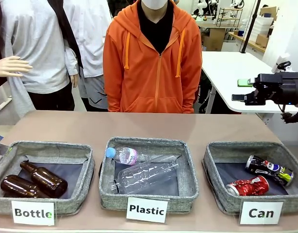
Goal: Sort the can waste into the basket.
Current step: Pick up the can waste from the table and place it in the right Fabric basket.
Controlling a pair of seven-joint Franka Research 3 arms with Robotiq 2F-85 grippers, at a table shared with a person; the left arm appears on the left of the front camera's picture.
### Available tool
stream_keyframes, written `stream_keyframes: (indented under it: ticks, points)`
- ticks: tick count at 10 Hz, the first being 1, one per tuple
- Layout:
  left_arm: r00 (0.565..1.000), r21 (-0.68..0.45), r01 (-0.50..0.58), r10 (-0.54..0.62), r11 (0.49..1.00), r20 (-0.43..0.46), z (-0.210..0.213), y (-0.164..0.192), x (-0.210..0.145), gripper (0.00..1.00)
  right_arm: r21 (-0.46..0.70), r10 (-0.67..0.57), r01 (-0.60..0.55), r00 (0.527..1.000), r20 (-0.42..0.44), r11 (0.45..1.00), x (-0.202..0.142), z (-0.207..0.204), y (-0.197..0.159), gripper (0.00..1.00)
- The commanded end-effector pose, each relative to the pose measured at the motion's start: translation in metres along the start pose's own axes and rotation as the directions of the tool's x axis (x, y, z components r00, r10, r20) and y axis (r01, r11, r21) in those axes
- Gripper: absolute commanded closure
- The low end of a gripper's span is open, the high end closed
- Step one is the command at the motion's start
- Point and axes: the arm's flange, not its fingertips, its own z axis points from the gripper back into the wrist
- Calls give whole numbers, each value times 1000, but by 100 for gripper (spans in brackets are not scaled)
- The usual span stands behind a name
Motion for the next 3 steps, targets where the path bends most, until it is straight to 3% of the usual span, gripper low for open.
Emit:
stream_keyframes:
  ticks: [1,3]
  points:
    - [1000,-7,6,-6,1000,-5,0,-2,-3,0,8,27,-27,1000,-11,1000,0,2,1,0]
    - [1000,-7,6,-6,1000,-5,0,-2,-3,0,8,27,-27,1000,-11,1000,0,2,1,0]
